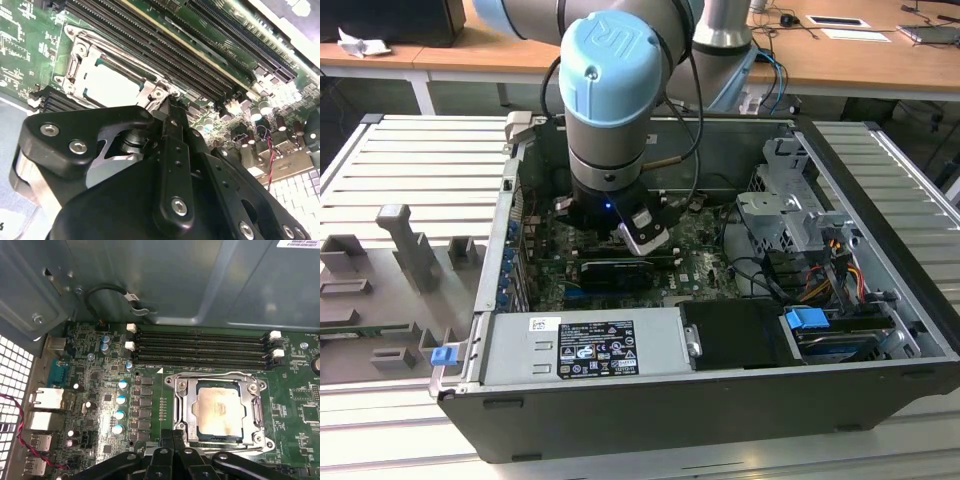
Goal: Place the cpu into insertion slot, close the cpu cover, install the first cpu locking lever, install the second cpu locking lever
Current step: 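Install the second cpu locking lever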
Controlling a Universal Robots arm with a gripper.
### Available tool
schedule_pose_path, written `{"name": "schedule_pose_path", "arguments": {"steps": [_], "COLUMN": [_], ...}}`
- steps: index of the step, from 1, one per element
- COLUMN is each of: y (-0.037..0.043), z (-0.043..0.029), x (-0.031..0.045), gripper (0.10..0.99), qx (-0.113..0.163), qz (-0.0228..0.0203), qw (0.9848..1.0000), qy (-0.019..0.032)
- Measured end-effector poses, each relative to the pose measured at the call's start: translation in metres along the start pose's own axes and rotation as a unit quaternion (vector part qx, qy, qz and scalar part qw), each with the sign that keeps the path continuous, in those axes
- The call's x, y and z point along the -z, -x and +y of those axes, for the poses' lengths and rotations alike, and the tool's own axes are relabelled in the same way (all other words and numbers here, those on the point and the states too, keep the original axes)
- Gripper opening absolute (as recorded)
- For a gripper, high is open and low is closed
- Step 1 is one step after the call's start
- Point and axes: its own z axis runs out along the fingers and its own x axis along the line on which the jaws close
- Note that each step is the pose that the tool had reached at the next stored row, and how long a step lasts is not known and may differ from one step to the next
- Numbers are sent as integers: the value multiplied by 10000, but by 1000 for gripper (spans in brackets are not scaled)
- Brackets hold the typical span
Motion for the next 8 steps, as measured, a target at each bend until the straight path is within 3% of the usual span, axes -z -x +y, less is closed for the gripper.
{"name": "schedule_pose_path", "arguments": {"steps": [8], "y": [1], "z": [24], "x": [67], "gripper": [106], "qx": [0], "qz": [0], "qw": [10000], "qy": [1]}}
